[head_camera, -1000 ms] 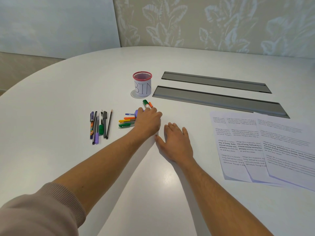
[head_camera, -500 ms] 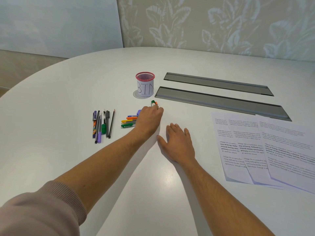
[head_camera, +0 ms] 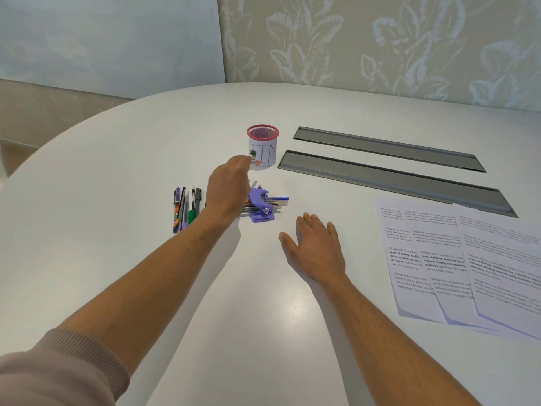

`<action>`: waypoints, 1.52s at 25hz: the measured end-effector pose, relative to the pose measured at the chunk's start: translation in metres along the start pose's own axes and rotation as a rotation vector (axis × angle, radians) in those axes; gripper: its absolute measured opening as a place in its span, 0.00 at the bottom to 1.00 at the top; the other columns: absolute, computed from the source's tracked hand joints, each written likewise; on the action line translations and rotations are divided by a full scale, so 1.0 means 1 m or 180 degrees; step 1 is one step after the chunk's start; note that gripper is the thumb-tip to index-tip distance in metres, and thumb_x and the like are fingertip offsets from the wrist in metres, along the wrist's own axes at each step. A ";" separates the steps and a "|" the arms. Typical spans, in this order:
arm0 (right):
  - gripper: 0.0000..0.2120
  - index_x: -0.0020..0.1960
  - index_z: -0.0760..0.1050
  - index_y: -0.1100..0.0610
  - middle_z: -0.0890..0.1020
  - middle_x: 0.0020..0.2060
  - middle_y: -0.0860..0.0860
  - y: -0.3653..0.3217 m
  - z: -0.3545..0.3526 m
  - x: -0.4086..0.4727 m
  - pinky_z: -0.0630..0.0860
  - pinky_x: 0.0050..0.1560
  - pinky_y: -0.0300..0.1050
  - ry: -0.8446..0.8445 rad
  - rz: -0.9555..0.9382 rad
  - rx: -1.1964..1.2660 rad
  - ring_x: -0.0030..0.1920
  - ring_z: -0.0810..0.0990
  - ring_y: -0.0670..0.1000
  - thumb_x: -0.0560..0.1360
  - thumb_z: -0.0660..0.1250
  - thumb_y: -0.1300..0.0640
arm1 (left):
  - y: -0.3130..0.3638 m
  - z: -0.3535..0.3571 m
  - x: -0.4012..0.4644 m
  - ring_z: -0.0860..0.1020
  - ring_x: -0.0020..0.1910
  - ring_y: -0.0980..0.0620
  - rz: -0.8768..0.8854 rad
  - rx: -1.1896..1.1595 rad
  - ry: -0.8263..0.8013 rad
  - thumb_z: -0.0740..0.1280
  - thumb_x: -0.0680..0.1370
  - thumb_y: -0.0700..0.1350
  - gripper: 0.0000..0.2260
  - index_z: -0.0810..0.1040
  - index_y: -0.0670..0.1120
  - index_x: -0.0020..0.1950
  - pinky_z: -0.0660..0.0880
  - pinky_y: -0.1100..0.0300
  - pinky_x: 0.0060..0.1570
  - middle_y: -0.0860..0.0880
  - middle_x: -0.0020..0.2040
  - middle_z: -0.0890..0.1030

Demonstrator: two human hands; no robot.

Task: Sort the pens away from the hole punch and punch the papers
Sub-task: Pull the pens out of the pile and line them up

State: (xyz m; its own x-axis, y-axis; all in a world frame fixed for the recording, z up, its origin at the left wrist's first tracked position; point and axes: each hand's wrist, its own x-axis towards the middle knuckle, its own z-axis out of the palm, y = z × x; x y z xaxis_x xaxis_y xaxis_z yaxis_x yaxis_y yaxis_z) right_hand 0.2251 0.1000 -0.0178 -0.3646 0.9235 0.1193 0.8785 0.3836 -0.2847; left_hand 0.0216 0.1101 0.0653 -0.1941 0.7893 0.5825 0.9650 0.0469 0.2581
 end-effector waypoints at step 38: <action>0.33 0.78 0.60 0.55 0.61 0.79 0.50 0.001 0.001 0.001 0.45 0.79 0.53 -0.0015 0.0071 -0.0013 0.79 0.54 0.49 0.80 0.50 0.36 | -0.058 -0.005 -0.057 0.75 0.61 0.46 -0.0152 -0.0123 -0.1187 0.67 0.77 0.52 0.20 0.74 0.47 0.67 0.71 0.51 0.59 0.46 0.64 0.77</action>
State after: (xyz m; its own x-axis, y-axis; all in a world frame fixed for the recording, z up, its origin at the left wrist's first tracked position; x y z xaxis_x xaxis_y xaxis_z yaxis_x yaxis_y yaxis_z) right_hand 0.2252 0.1012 -0.0186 -0.3463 0.9318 0.1086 0.8877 0.3629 -0.2833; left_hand -0.0244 0.0593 0.0209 -0.1542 0.9558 0.2502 0.9477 0.0714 0.3112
